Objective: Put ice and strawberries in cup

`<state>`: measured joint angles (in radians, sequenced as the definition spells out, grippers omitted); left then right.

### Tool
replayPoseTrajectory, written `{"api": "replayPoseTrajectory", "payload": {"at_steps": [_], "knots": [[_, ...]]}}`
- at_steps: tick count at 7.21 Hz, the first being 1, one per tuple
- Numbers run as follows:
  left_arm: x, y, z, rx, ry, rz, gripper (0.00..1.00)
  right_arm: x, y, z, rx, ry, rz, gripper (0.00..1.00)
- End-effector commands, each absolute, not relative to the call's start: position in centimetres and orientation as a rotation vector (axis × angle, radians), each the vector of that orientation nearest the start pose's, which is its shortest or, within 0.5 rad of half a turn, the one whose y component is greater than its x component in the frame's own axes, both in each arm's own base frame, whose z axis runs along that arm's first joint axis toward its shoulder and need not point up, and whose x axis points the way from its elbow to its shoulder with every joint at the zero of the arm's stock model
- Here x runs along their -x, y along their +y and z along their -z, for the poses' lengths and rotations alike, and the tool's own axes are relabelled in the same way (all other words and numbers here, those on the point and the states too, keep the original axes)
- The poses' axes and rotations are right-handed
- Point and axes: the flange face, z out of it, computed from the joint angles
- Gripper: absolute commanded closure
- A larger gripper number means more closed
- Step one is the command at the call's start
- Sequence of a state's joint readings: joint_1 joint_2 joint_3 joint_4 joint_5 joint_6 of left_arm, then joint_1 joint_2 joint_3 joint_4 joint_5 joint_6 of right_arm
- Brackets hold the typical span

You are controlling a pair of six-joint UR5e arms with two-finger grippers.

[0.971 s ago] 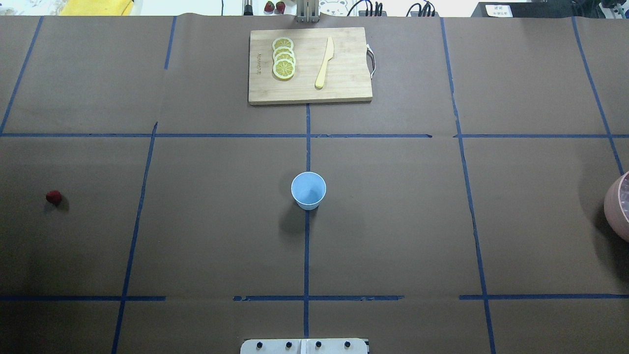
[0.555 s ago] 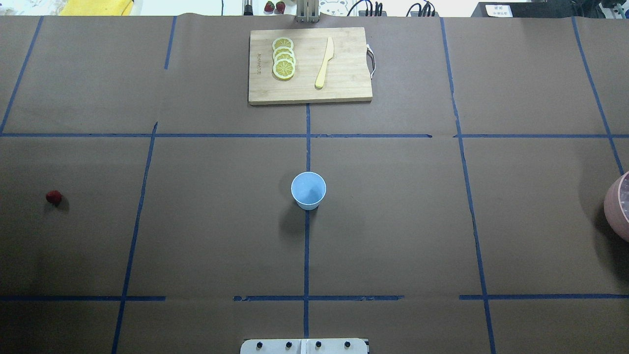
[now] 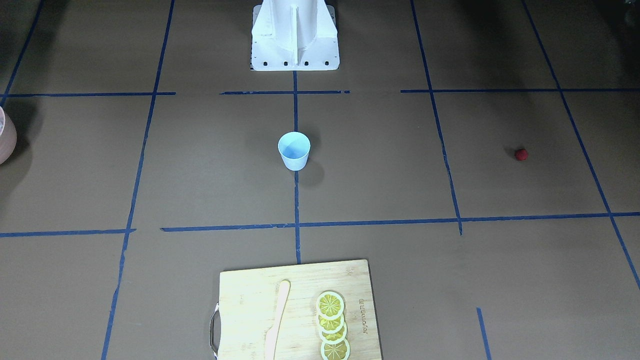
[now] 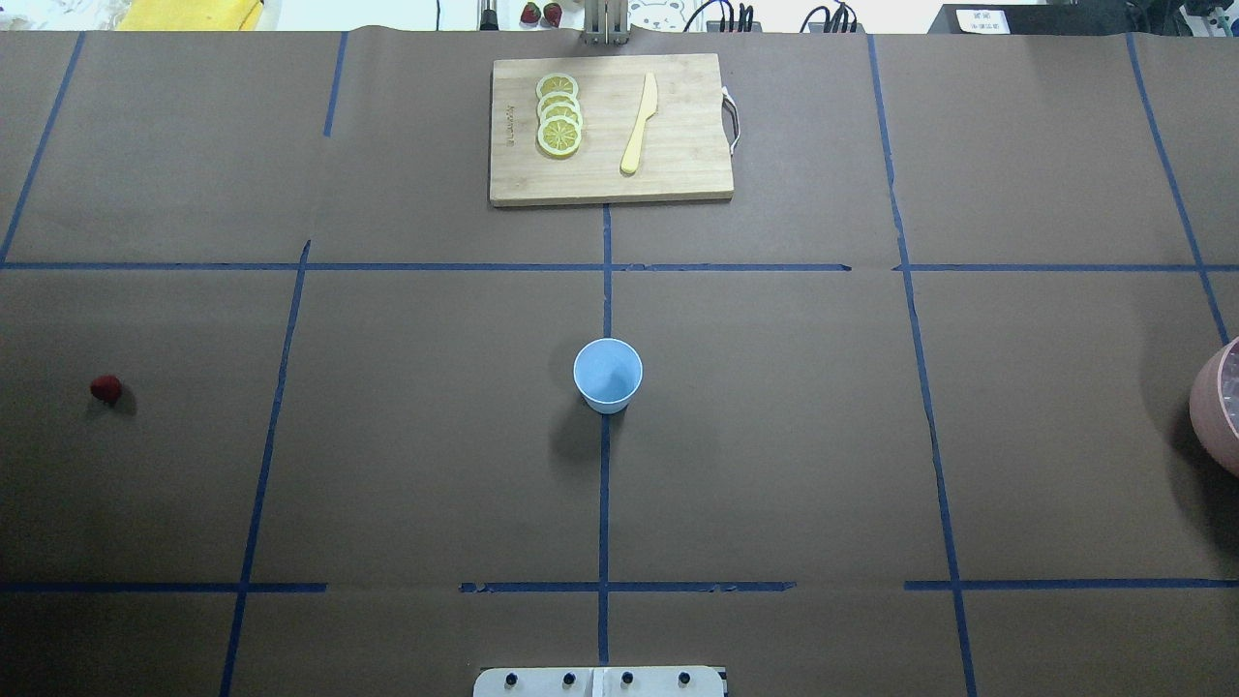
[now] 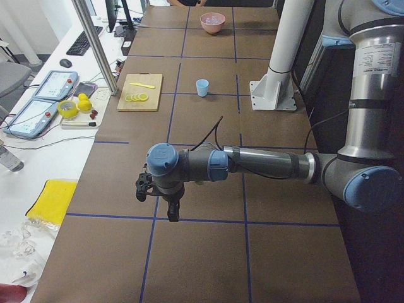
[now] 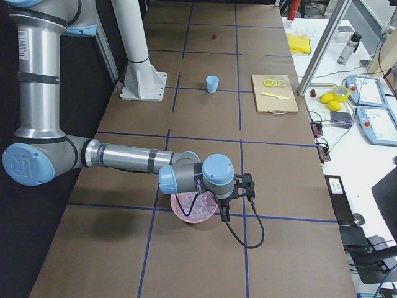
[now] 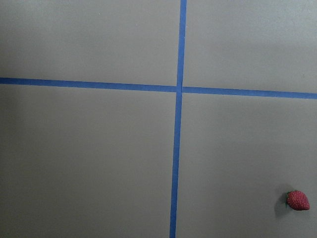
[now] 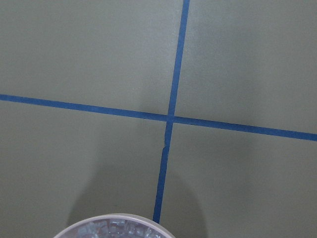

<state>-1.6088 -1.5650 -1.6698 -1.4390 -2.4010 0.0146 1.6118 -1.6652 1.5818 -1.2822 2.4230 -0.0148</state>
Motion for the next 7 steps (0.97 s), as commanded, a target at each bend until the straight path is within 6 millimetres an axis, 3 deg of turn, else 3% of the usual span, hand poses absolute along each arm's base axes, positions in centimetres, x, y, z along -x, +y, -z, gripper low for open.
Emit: {"api": "replayPoseTrajectory", "payload": {"at_steps": [1, 4, 7], "knots": [[7.8, -48.2, -62.2, 0.012, 0.830, 0.037, 0.00, -7.0, -44.8, -66.7, -0.254, -0.843, 0.098, 0.01], [7.8, -47.5, -62.5, 0.014, 0.830, 0.038, 0.00, -3.4, -43.4, -66.3, -0.231, -0.794, 0.178, 0.02], [7.8, -47.4, -62.6, 0.014, 0.832, 0.038, 0.00, -0.7, -41.3, -67.7, -0.164, -0.742, 0.199, 0.03]]}}
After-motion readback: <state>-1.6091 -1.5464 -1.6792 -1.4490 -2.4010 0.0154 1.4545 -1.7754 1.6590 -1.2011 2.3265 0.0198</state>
